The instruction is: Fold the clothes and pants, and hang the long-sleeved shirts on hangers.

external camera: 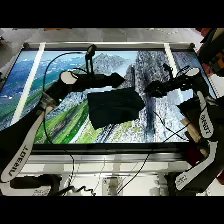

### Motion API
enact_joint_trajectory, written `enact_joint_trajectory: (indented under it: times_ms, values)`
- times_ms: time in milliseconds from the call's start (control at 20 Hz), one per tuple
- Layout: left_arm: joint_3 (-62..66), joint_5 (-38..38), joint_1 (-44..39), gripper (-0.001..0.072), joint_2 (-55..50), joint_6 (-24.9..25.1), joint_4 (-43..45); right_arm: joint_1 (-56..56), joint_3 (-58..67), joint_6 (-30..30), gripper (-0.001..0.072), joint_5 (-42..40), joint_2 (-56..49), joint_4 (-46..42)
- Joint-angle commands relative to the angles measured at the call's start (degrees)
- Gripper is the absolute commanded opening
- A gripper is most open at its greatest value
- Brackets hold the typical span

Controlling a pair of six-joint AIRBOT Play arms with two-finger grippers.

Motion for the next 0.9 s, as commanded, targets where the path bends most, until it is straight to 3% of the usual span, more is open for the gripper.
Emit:
enact_joint_trajectory:
  times_ms: [0,50,200,400,500,700,850]
  values:
    - [0.0,-4.4,1.2,0.0707,1.0,0.0,0.1,4.6,0.0,-0.4,0.0706,-7.1,-1.1,-0.4]
    - [0.0,-4.7,1.2,0.0707,1.0,0.0,0.1,6.6,0.1,0.7,0.0706,-9.6,-1.1,-5.6]
    - [0.0,-5.9,1.2,0.0707,1.0,0.0,0.1,12.5,0.1,11.3,0.0706,-15.5,-1.1,-23.3]
    - [0.0,-5.9,1.2,0.0707,1.0,0.0,0.1,15.9,0.1,22.8,0.0694,-21.5,-1.2,-34.2]
    - [0.0,-5.9,1.2,0.0707,1.0,0.0,0.1,14.8,0.1,25.6,0.0679,-20.7,-1.2,-34.0]
    - [0.0,-5.9,1.2,0.0707,1.0,0.0,0.1,11.4,0.1,25.6,0.0678,-16.2,-1.3,-31.0]
    - [0.0,-5.9,1.2,0.0706,1.0,0.0,0.1,8.7,0.1,23.9,0.0677,-11.9,-3.4,-20.2]
